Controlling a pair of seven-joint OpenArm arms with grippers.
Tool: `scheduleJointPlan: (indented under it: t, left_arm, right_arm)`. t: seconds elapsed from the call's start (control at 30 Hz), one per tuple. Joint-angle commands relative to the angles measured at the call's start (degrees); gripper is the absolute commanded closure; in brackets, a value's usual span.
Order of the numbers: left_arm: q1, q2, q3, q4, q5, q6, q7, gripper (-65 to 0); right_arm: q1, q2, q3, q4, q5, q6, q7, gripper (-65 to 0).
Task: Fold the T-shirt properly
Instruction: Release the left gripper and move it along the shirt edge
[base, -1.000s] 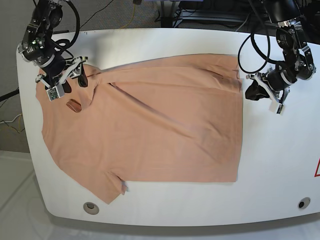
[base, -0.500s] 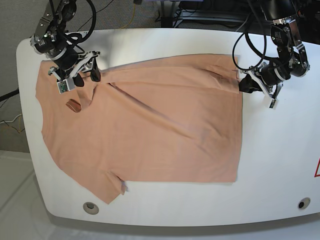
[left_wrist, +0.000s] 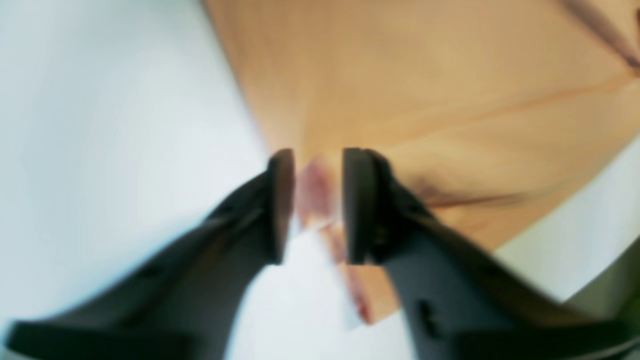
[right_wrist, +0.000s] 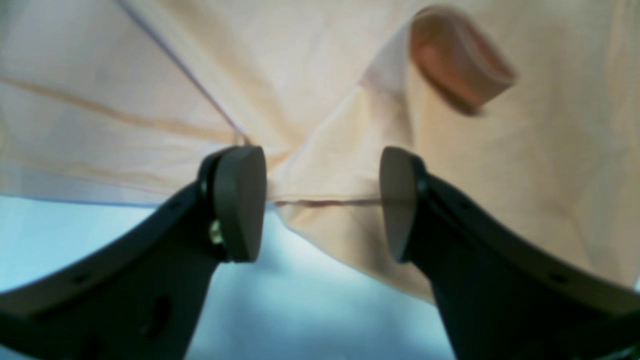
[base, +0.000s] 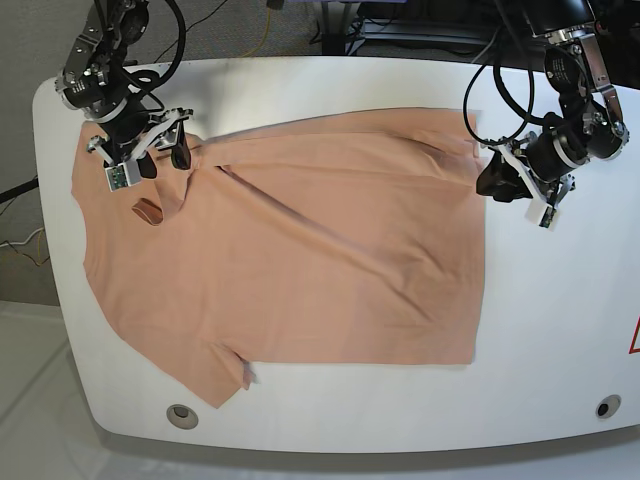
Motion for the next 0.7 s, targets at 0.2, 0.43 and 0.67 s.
scheduleJointPlan:
  t: [0.2, 0.43, 0.67]
  left_arm:
    - [1.3, 5.3, -8.5, 3.1, -0.7, 0.0, 6.4, -27.4]
    - [3.9, 5.8, -10.0, 3.1, -0.7, 0.0, 6.4, -27.6]
    - [4.7, 6.2, -9.6, 2.9, -0.7, -0.3, 6.4, -27.9]
  right_arm:
    - [0.3, 0.6, 0.3, 1.1, 1.0, 0.3, 1.3, -34.9]
    - [0.1, 0.6, 0.2, 1.1, 1.0, 0.4, 1.3, -34.9]
    - [0.1, 0.6, 0.2, 1.1, 1.0, 0.4, 1.3, -34.9]
